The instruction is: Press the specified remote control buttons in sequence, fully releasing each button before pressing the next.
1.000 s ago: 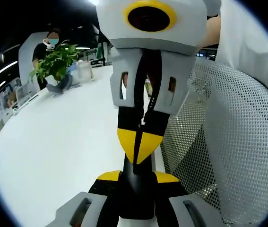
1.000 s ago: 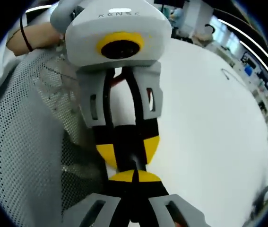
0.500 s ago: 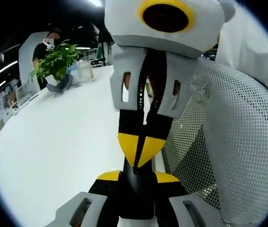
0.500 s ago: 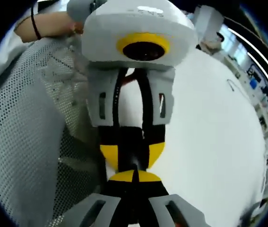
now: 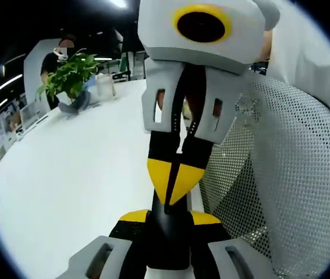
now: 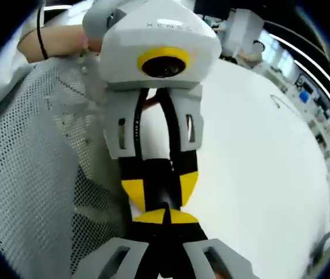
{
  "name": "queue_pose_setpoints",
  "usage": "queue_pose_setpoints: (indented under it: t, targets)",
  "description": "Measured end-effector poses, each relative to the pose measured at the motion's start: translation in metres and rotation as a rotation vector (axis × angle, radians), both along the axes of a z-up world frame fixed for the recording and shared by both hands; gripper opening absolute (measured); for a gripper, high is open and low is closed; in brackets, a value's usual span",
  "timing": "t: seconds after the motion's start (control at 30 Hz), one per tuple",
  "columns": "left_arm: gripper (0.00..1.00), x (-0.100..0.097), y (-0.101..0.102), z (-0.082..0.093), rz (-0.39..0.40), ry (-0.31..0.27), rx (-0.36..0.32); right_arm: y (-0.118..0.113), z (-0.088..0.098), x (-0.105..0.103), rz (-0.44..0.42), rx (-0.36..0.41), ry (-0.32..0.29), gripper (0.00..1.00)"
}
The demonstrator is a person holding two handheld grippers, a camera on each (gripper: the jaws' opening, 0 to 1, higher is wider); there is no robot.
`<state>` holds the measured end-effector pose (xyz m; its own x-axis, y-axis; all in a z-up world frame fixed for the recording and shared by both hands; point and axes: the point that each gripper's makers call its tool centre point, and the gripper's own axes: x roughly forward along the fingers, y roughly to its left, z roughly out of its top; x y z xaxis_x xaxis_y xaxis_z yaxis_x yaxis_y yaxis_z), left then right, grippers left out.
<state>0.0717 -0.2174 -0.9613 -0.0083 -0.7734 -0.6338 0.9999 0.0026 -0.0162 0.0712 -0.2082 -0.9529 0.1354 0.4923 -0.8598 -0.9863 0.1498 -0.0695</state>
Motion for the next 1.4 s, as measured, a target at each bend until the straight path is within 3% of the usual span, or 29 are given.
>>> queue_pose_setpoints:
  t: [0.1, 0.63, 0.83, 1.07, 1.23, 1.4]
  targets:
    - [0.25, 0.0, 0.0, 0.0, -0.004, 0.001, 0.001, 0.005, 0.0, -0.004, 0.044, -0.01, -0.02, 0.0]
    - [0.25, 0.0, 0.0, 0.0, 0.004, 0.006, 0.004, 0.01, -0.003, 0.0, 0.073, -0.049, -0.039, 0.0]
    - [0.25, 0.0, 0.0, 0.0, 0.009, 0.005, -0.002, 0.011, -0.004, 0.0, 0.104, -0.084, -0.089, 0.0]
    - [0.25, 0.001, 0.0, -0.001, 0.01, 0.008, 0.003, 0.011, -0.004, 0.001, 0.133, -0.107, -0.086, 0.0]
    - [0.25, 0.001, 0.0, 0.0, 0.013, 0.01, 0.006, 0.012, -0.005, 0.001, 0.141, -0.13, -0.118, 0.0]
    - [0.25, 0.002, 0.001, 0.0, 0.02, 0.022, 0.014, 0.012, -0.004, 0.003, 0.081, -0.102, -0.077, 0.0]
